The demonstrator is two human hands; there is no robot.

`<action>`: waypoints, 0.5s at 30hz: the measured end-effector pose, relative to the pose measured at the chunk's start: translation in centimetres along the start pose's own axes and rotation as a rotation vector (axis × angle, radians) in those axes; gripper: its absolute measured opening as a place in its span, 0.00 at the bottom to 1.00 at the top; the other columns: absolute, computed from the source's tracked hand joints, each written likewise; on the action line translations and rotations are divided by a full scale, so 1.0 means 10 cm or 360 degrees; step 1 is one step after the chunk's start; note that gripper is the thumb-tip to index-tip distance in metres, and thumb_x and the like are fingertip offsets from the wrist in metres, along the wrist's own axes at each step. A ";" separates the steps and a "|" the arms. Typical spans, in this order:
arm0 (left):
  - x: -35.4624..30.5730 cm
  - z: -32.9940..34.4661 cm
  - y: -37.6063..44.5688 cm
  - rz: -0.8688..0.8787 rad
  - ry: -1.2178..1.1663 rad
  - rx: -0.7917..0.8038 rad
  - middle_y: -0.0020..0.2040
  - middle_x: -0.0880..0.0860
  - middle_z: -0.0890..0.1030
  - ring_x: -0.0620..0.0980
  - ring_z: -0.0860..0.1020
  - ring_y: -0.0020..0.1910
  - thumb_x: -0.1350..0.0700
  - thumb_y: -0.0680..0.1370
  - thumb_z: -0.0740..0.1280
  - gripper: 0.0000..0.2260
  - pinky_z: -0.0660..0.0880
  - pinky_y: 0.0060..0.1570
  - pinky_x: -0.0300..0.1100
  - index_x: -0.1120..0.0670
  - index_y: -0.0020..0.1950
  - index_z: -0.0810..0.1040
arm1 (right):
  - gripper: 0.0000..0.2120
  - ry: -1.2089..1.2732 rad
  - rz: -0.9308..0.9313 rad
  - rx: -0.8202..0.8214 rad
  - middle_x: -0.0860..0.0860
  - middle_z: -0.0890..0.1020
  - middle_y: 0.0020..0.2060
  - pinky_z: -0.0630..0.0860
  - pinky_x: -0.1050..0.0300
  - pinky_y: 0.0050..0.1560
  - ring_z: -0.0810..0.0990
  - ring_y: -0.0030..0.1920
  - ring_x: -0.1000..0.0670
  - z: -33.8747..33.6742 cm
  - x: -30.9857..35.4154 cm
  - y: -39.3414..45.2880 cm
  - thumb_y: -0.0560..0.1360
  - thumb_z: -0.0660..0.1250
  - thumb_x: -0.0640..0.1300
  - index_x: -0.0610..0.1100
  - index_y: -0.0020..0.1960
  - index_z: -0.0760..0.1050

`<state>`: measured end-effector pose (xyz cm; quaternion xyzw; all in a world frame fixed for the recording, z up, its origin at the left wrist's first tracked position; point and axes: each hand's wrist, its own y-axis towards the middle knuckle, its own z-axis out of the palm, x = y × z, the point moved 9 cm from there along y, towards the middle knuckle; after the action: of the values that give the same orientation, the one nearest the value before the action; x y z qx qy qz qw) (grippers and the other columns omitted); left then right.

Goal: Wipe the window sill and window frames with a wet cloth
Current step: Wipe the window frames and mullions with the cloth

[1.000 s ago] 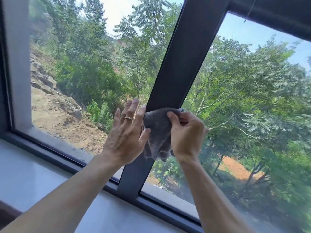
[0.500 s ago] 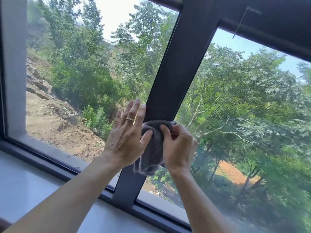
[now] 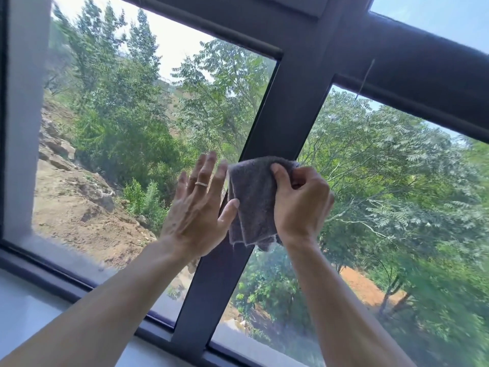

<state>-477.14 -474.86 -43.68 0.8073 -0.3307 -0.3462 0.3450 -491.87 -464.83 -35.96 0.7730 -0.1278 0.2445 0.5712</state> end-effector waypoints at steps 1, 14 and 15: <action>-0.02 -0.03 0.07 -0.0005 -0.0020 -0.0010 0.80 0.53 0.42 0.50 0.41 0.79 0.37 0.77 0.49 0.36 0.43 0.75 0.59 0.55 0.80 0.48 | 0.11 -0.0017 -0.0014 -0.0011 0.53 0.82 0.37 0.64 0.78 0.41 0.78 0.35 0.54 -0.02 0.02 0.02 0.73 0.74 0.52 0.44 0.44 0.81; -0.23 -0.08 0.32 0.0039 0.0020 -0.0017 0.80 0.53 0.40 0.51 0.38 0.79 0.39 0.78 0.51 0.34 0.39 0.74 0.58 0.55 0.80 0.49 | 0.08 -0.0073 -0.0087 0.0066 0.52 0.82 0.36 0.62 0.79 0.44 0.80 0.37 0.50 -0.09 0.17 0.07 0.73 0.75 0.51 0.46 0.42 0.81; -0.22 -0.07 0.32 0.0033 0.0033 -0.0001 0.80 0.53 0.40 0.51 0.38 0.79 0.39 0.78 0.52 0.35 0.39 0.74 0.58 0.54 0.80 0.49 | 0.08 -0.0068 -0.0061 0.0097 0.53 0.82 0.35 0.62 0.79 0.43 0.79 0.36 0.52 -0.09 0.19 0.11 0.72 0.75 0.51 0.47 0.41 0.81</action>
<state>-478.71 -474.70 -40.11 0.8072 -0.3355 -0.3344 0.3523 -491.01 -464.16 -33.86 0.7974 -0.1175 0.2208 0.5491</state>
